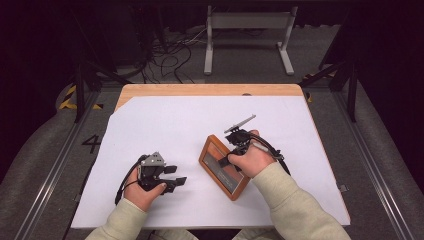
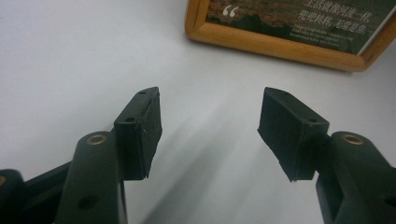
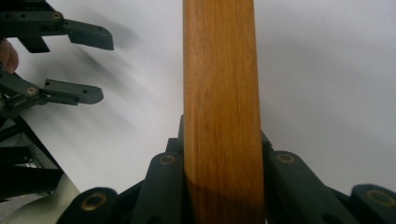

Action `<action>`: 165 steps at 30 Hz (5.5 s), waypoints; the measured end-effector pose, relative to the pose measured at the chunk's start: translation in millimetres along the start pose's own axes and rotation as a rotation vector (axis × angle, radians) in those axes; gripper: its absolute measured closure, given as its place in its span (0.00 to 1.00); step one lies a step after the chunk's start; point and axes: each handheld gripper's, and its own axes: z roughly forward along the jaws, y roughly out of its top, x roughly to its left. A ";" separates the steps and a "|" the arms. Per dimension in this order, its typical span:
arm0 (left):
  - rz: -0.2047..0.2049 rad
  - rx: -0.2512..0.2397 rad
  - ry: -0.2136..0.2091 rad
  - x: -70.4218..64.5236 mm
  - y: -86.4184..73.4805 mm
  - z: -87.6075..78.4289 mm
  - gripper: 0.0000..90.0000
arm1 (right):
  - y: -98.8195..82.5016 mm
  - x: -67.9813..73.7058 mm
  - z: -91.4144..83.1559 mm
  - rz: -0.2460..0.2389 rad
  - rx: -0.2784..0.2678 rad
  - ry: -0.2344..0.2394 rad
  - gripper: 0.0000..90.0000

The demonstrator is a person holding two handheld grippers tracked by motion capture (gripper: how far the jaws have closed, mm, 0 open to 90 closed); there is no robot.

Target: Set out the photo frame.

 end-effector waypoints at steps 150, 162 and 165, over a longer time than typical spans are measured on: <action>-0.014 -0.192 0.088 13.7 -26.2 -49.0 0.21 | -119.5 -88.9 -95.1 -0.426 -0.694 -0.189 0.18; 0.014 -0.237 0.084 15.5 -28.0 -55.2 0.20 | -160.0 -98.5 -63.5 -0.416 -0.759 -0.255 0.21; 0.027 -0.246 0.083 15.7 -28.1 -55.4 0.20 | -167.0 -101.3 -58.9 -0.394 -0.789 -0.268 0.22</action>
